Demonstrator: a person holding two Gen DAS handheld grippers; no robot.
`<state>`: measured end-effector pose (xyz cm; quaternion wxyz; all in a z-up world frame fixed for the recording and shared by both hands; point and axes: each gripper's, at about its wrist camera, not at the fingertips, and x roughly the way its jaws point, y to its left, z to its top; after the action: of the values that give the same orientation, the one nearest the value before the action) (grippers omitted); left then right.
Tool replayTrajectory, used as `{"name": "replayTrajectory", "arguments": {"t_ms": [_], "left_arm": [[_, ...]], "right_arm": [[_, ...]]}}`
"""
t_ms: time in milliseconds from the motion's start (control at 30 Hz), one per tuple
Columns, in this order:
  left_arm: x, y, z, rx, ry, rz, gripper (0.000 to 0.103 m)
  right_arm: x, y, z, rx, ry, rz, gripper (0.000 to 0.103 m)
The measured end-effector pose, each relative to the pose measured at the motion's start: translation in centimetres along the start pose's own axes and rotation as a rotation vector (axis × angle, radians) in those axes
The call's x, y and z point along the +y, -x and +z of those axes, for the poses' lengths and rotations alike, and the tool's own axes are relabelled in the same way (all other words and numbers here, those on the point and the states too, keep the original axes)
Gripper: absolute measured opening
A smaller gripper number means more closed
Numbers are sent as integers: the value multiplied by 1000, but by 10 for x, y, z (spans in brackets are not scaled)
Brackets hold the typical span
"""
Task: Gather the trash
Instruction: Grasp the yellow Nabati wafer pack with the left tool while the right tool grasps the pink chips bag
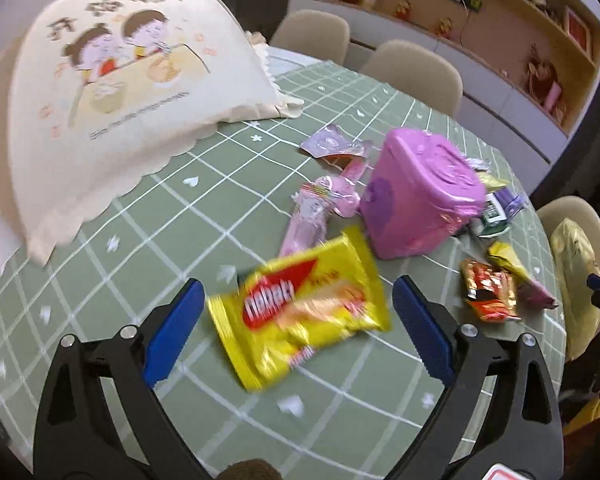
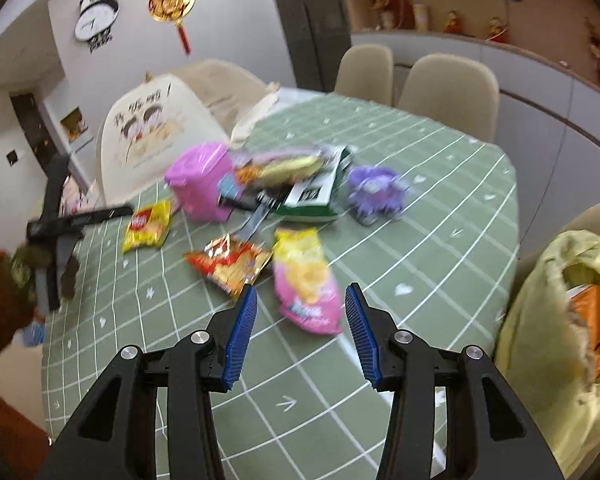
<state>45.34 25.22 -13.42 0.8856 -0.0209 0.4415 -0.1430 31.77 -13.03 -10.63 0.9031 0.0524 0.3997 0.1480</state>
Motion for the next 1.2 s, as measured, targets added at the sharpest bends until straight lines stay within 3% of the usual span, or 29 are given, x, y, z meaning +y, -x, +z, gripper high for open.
{"name": "replayTrajectory", "arguments": {"t_ms": [200,267,467,567,767,1000,1200], "left_arm": [[14,-30,17,67,11,-78,84],[10,-33,12,104,7,-96,83],[-6,-26,-18,151,50,-145,65],[-19,-19,-30,157,75,-191,64],[-27,-9,-28,109,61,-128,65],[-11,-26,-20,160,166,-75,65],[-21,-30,-19,165,166,-53,64]], "right_arm": [[-4,-22,-2,44,-54,-2,48],[-5,-30,-1,68,-58,11,49],[9,-52,4,111,19,32,49],[11,-59,10,113,39,42,49],[0,-78,16,132,51,32,49],[-21,-111,16,144,-24,6,49],[-14,-128,20,160,6,17,49]]}}
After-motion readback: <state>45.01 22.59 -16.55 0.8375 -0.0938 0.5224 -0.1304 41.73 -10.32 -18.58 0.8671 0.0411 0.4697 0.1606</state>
